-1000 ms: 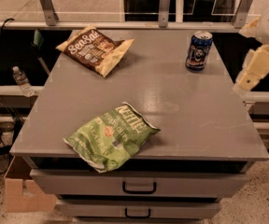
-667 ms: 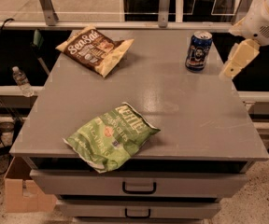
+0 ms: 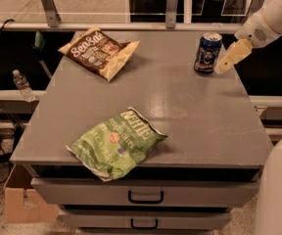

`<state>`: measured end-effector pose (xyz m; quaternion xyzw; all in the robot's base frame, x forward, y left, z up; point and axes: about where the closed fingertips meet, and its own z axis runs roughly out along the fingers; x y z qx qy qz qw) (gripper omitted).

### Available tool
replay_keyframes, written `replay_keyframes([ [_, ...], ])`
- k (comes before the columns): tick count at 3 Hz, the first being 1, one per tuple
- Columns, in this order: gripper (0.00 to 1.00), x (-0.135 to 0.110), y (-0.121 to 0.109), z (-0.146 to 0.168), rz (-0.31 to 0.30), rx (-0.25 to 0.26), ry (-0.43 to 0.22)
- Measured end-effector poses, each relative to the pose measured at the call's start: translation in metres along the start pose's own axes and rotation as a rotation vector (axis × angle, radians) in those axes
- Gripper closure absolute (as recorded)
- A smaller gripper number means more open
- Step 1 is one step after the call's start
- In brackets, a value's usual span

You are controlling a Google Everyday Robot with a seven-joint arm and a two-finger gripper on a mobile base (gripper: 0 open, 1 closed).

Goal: Knock pepsi can over

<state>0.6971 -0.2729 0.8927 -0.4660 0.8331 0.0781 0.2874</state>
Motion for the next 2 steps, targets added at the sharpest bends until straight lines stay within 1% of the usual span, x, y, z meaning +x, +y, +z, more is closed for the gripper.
replay_keyframes([
  [1,0.0,-0.006,-0.001,0.009,0.051,-0.029,-0.058],
  [2,0.0,-0.015,0.02,0.014,0.068,-0.107,-0.126],
])
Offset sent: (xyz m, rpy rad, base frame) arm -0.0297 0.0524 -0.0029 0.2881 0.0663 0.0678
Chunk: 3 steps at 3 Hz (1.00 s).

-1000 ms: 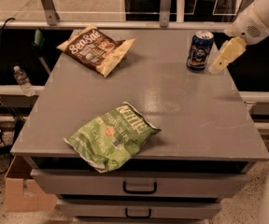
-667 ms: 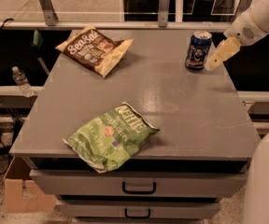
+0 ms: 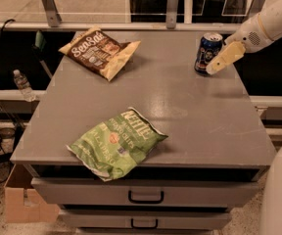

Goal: Knock pepsi can over

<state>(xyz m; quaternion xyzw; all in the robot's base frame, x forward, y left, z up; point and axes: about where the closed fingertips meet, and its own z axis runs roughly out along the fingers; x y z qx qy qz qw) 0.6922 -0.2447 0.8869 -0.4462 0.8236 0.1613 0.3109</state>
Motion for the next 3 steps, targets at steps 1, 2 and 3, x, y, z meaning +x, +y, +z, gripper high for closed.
replay_keyframes([
  [1,0.0,-0.013,0.037,0.011,-0.027,-0.113,-0.045],
  [2,0.0,-0.04,0.083,0.02,-0.101,-0.238,-0.095],
  [3,0.0,-0.077,0.126,0.015,-0.205,-0.338,-0.151],
])
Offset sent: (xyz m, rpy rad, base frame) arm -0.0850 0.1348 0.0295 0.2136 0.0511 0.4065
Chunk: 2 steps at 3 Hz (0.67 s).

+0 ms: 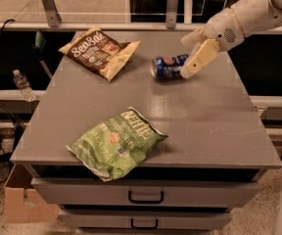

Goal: Knock pepsi can over

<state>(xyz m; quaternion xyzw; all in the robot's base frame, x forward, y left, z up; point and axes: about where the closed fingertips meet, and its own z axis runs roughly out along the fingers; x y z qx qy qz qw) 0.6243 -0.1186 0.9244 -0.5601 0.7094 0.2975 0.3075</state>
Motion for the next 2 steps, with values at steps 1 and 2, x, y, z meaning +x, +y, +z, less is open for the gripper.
replay_keyframes([
  [1,0.0,-0.0269,0.0209,0.0076,-0.069,-0.059,-0.019],
  [2,0.0,-0.0327,0.0203,0.0025,-0.079,-0.053,-0.038],
])
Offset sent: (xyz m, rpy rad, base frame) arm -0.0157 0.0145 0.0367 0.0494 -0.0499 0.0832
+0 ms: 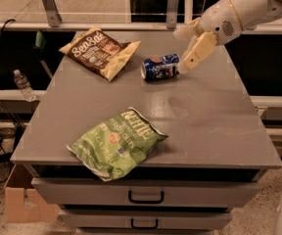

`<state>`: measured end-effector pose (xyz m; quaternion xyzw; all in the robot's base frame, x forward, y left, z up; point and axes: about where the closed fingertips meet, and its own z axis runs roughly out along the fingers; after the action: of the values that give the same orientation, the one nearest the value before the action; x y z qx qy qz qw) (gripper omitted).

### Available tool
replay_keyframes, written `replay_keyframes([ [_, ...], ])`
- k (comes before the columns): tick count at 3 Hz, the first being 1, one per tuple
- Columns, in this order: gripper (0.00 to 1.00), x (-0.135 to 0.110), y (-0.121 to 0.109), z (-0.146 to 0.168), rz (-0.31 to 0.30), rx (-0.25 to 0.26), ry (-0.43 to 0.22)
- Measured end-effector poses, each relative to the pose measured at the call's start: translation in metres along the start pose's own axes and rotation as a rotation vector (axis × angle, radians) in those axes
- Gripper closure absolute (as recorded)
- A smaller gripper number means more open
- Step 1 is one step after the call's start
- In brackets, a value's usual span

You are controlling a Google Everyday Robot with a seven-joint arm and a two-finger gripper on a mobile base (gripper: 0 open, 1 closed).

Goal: Knock pepsi can over

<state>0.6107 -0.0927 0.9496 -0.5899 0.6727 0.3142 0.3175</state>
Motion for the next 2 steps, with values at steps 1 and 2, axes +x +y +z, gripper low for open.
replay_keyframes([
  [1,0.0,0.014,-0.016,-0.034,0.013,0.073,-0.034],
  [2,0.0,0.028,-0.028,-0.092,0.018,0.213,-0.056],
])
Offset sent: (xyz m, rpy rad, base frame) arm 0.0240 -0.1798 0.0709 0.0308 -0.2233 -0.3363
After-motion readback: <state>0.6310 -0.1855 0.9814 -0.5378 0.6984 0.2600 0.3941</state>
